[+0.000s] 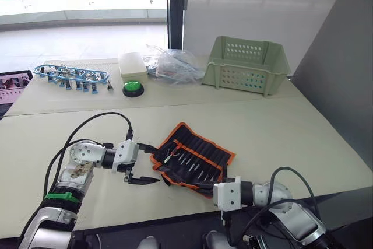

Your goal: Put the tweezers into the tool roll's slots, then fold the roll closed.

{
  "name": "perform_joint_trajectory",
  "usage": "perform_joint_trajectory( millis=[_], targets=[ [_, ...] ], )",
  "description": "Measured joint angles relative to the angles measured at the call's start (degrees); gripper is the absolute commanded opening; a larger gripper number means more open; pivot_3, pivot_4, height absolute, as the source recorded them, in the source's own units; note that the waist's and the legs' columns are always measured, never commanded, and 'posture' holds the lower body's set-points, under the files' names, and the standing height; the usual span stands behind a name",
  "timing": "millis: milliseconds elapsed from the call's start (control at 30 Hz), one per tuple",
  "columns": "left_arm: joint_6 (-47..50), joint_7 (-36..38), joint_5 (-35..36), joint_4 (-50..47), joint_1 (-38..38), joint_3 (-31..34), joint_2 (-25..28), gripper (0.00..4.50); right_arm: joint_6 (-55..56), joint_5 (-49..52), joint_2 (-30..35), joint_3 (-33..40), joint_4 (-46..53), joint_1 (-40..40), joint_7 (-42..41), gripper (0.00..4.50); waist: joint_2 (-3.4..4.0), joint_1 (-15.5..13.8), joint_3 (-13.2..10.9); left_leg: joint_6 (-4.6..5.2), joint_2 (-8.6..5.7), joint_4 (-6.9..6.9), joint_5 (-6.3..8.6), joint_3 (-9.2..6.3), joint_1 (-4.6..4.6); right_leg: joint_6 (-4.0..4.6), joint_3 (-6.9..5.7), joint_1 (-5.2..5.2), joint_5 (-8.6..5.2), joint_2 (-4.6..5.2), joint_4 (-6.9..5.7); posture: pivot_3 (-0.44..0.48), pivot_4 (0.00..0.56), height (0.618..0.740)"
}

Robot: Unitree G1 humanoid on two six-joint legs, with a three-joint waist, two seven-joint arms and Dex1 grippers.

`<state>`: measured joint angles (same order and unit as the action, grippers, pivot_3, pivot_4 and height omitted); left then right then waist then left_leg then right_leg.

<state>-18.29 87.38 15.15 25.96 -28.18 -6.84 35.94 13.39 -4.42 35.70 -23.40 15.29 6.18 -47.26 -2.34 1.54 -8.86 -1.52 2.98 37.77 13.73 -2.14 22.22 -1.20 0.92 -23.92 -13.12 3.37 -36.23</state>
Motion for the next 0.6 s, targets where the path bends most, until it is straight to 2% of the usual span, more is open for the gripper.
perform_joint_trajectory(
  millis=[67, 133, 233, 267, 600],
  targets=[
    [-0.76, 0.61, -0.35, 1.56, -1.66, -0.52, -0.53, 4.50, -0.19, 0.03, -0.25, 0.56, 0.23, -0.05, 0.12, 0.02, 0.42, 0.77, -0.28, 0.40, -1.12, -0.01, -0.35, -2.04, -0.22, -0.26, -1.38, 0.81, -0.55, 0.84, -0.16, 0.000, 0.150, 0.720],
    [-1.51, 1.13, -0.57, 3.40, -2.41, -0.55, -0.56, 4.50, -1.02, 0.19, -0.72, 1.47, 1.10, 0.00, 0.27, 0.02, 0.81, 0.09, -0.55, 0.37, -1.04, 0.08, -0.43, -1.75, -0.21, -0.23, -1.34, 0.56, -0.62, 0.93, -0.42, 0.000, 0.150, 0.720],
    [-2.66, 1.56, -0.67, 5.60, -2.79, -0.63, -1.33, 4.50, -1.53, 0.09, -0.74, 1.78, 1.16, -0.05, 0.33, 0.02, 0.90, -0.98, -0.59, 0.38, -1.01, 0.08, -0.43, -1.59, -0.21, -0.11, -1.16, 0.37, -0.68, 0.85, -0.72, 0.000, 0.150, 0.720],
    [-2.87, 1.67, -0.72, 6.29, -3.01, -0.82, -1.82, 3.93, -1.53, 0.08, -0.74, 1.93, 1.19, -0.28, 0.33, 0.00, 0.90, -1.11, -0.59, 0.38, -1.00, 0.08, -0.43, -1.57, -0.21, -0.11, -1.15, 0.37, -0.68, 0.84, -0.72, 0.000, 0.150, 0.720],
    [-5.06, 1.72, -2.01, 10.62, -5.87, -0.92, -4.05, 0.71, -1.54, 0.09, -0.74, 1.99, 2.30, -1.71, 0.19, 0.00, 0.88, -0.88, -0.59, 0.38, -1.03, 0.08, -0.43, -0.97, -0.21, -0.23, -0.55, 0.14, -0.63, 0.83, -0.73, 0.000, 0.150, 0.720]
  ],
)
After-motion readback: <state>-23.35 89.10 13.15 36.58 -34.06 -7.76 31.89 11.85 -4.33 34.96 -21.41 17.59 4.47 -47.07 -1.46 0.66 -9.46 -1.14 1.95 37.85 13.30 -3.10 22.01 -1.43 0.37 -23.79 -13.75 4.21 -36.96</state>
